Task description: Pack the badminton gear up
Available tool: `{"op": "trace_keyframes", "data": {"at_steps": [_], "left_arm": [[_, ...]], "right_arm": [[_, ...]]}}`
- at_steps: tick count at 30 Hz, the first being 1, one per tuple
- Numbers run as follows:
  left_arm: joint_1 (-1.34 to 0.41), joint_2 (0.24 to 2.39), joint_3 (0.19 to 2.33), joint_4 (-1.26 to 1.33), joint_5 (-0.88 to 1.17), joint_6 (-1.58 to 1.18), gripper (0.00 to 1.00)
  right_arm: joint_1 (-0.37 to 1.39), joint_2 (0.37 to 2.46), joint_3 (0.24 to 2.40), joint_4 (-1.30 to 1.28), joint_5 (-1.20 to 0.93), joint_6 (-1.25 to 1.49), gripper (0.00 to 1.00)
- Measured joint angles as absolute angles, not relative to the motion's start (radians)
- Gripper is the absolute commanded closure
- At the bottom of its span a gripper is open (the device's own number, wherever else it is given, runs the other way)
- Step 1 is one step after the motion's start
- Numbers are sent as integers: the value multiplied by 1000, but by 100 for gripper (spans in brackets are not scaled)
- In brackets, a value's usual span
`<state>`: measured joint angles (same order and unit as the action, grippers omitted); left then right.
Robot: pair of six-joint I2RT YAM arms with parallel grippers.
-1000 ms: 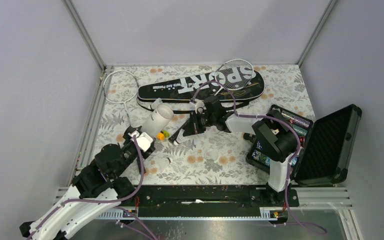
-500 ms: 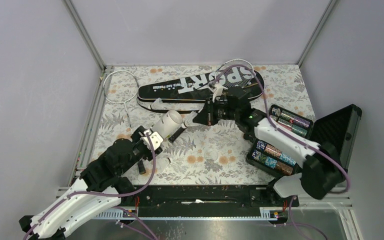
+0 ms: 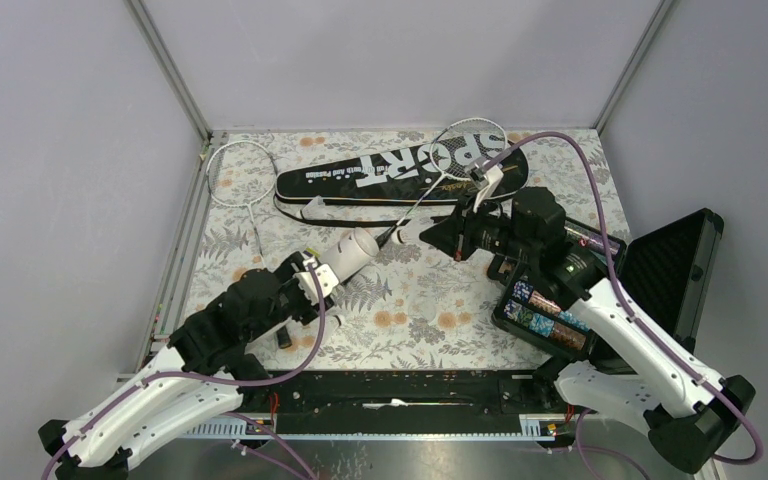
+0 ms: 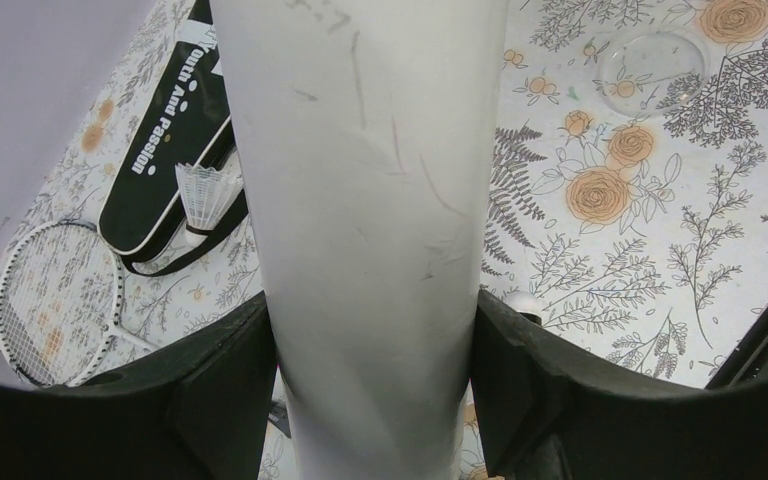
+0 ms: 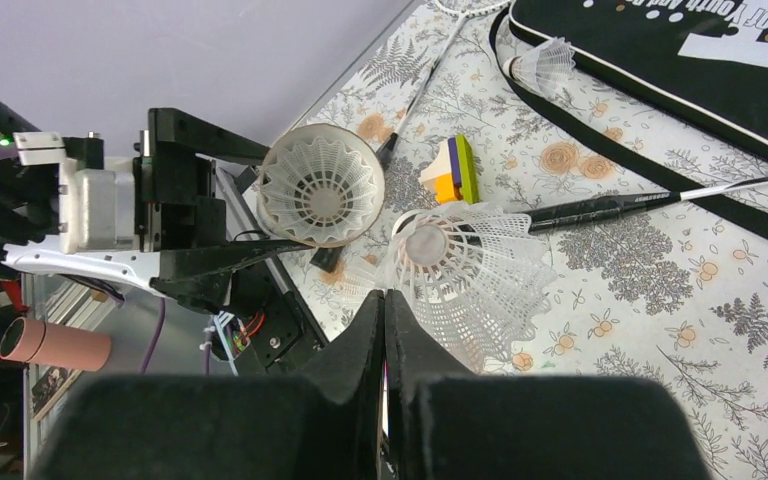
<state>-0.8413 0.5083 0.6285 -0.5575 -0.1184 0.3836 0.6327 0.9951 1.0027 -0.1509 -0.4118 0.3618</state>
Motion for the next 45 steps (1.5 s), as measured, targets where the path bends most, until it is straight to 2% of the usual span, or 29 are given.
{"op": "trace_keyframes", "data": {"at_steps": [10, 20, 45], "left_arm": [[-841, 509, 628, -559, -78, 379, 70], [-841, 519, 630, -559, -42, 376, 70], [-841, 468, 633, -559, 18, 377, 70]], "right_arm": [[633, 972, 971, -47, -490, 437, 100], [669, 1066, 952, 80, -570, 521, 100], [794, 1246, 1012, 102, -597, 533, 100]]}}
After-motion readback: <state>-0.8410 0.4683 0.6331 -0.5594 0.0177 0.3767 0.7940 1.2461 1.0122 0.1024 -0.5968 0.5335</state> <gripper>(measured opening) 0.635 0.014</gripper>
